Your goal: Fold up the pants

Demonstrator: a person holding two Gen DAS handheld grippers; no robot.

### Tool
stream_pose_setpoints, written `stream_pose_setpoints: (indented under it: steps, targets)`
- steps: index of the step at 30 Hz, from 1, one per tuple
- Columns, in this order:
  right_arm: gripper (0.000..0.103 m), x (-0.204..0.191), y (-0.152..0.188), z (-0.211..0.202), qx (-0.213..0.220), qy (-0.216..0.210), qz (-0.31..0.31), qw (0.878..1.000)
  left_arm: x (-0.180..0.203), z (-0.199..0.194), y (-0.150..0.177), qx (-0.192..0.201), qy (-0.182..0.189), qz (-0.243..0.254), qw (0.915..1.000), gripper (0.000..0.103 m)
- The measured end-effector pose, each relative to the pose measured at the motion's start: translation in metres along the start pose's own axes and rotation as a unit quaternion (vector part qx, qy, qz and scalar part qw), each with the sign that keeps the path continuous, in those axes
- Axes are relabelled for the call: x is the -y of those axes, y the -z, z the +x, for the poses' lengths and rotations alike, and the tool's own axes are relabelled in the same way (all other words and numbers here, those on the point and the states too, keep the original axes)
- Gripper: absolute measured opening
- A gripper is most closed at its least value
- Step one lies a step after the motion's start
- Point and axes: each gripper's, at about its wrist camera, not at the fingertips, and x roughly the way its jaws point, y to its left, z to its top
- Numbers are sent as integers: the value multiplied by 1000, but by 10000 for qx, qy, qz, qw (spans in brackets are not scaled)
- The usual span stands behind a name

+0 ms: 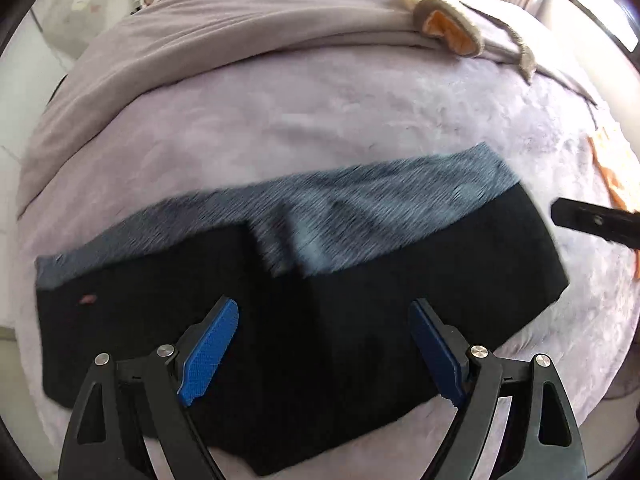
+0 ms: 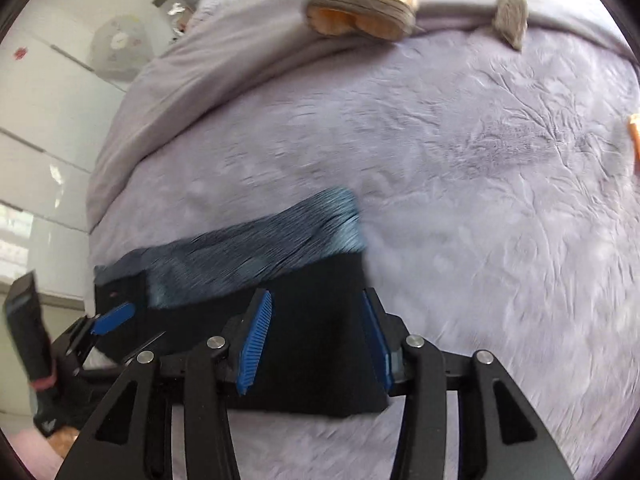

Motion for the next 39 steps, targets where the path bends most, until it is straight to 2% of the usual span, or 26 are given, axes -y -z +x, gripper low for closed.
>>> stream_pose_setpoints:
  steps: [3,7,9,12,16,19,25,39]
  targets:
    - [50,-33,18,7,-114,-64,-280,9995,-15,-5,14,-113,-119,-178,9997,88]
    - [50,-51,45,43,-746,145,-411,9963,-38,-15,31,-235,-269,-463,9983,88]
    - [52,-60,45,42,-703,325,-365,9963,-50,-21,40,-290,-379,-560,9973,88]
    - [52,-74,43,33,-772,58,-393,9962,-65,-27,53,-343,-398,-678,9963,88]
    - [53,-95,55,20,-880,286,-689,9933,-82,-34,66,-326,-356,-845,9953,88]
    - [66,-105,64,15,-980,370,-675,9922,-98,-36,78,-355,-273,-1041,9936,88]
    - [75,-138,84,18,-1200,520,-849,9878,-124,-37,97,-382,-178,-1307,9905,88]
    - [76,-217,102,51,-1595,687,-1534,9728,-198,-39,140,-389,-257,-1966,9794,88]
